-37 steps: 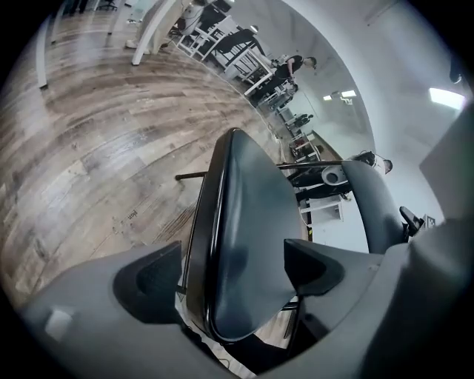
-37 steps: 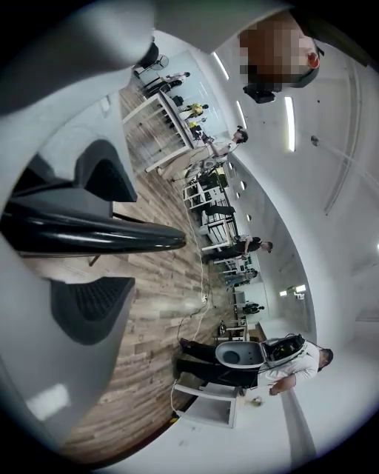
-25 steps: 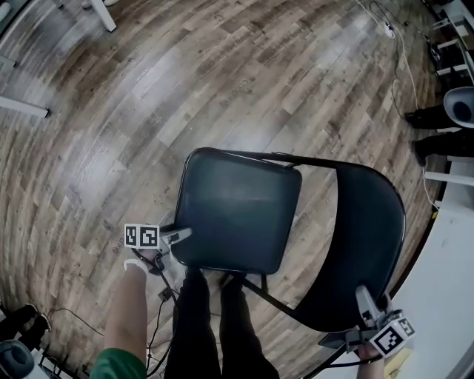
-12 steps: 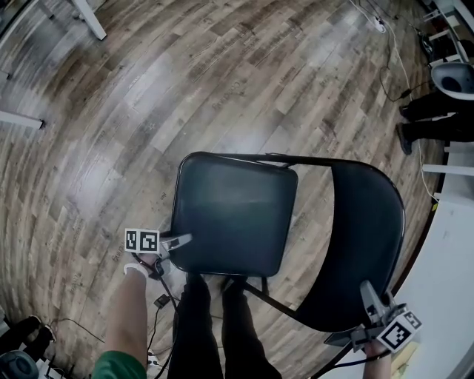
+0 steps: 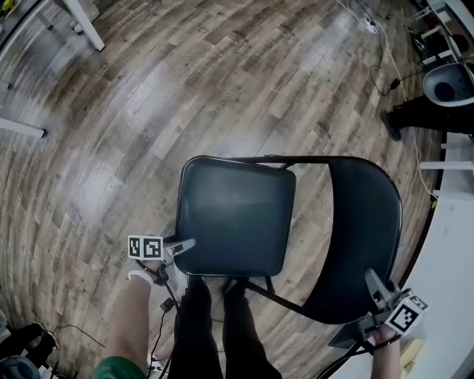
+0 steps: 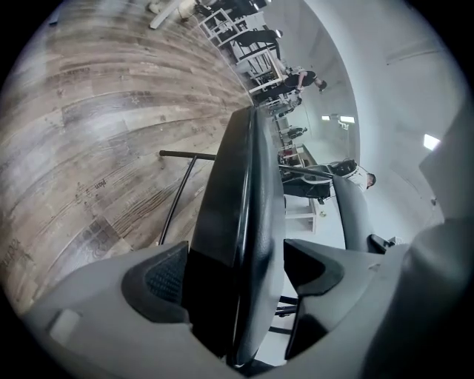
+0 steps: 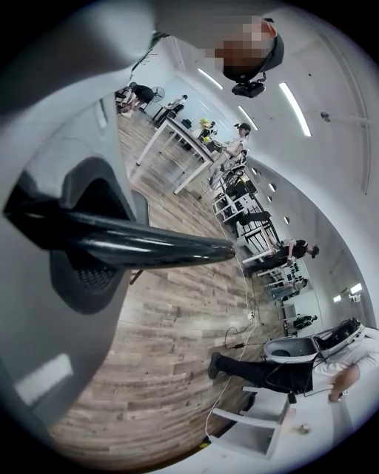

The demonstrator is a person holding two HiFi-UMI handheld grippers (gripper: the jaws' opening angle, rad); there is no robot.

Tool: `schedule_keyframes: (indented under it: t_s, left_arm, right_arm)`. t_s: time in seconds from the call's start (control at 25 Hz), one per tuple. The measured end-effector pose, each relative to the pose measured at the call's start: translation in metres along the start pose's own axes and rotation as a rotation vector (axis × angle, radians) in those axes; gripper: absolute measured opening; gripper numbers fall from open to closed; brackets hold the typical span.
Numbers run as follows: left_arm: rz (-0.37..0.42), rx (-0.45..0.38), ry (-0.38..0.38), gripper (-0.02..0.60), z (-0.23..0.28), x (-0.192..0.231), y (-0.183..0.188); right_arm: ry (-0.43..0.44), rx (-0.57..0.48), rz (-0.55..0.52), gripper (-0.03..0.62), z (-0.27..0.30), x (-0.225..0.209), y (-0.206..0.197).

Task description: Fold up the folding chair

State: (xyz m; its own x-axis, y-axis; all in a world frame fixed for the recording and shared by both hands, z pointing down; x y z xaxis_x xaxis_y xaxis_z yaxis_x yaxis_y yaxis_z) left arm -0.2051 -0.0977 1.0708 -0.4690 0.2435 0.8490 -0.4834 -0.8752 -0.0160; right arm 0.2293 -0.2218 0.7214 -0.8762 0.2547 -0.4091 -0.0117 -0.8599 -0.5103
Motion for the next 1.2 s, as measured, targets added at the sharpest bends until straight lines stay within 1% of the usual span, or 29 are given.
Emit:
schedule_keyframes:
  t_s: [0.08,0.16,0.28,0.44,0.56,0.68,0.8,1.0,1.2]
  left_arm:
    - [0.019,-0.022,-0.020,0.406,-0.002,-0.022,0.005]
    - [0.053,-0.033,-0.029,0.393,-0.005,-0.047,0.012]
    - [0.115,-0.014,-0.024,0.379,-0.009,-0.084,0.023]
    - [0.156,-0.003,-0.026,0.380,-0.009,-0.136,0.032]
    - [0.189,0.020,-0.044,0.380,-0.006,-0.180,0.020]
    - [0.208,0.018,-0.052,0.382,-0.003,-0.217,0.005]
    - [0.228,0.010,-0.025,0.380,0.002,-0.244,-0.006]
    - [0.235,0.002,0.041,0.380,0.014,-0.283,-0.023]
    - [0.258,-0.009,0.064,0.367,0.025,-0.321,-0.038]
  right_arm:
    - [-0.005,-0.010,0.017,0.103,-0.011,-0.007,0.005]
    - [-0.008,-0.026,0.040,0.098,-0.022,-0.015,0.008]
    - [-0.015,-0.046,0.079,0.095,-0.038,-0.017,0.011]
    - [-0.019,-0.075,0.110,0.091,-0.060,-0.010,0.022]
    - [-0.032,-0.092,0.135,0.086,-0.080,-0.012,0.027]
    - [-0.053,-0.088,0.141,0.086,-0.097,-0.017,0.029]
    - [-0.043,-0.087,0.095,0.086,-0.110,-0.019,0.035]
    - [-0.051,-0.080,0.081,0.084,-0.127,-0.030,0.039]
    - [-0.084,-0.077,0.090,0.084,-0.143,-0.029,0.046]
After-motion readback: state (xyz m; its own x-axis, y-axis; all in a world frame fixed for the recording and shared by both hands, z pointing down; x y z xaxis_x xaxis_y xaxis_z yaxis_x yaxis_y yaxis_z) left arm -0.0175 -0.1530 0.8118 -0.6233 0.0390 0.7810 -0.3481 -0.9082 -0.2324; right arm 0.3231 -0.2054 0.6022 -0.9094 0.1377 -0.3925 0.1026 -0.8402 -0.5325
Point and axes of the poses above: the fingertips, and each gripper's own axes: z forward along the fingers, x to its left, y out of its top, the point moved 2 cm from there along -z, backward along the fingers
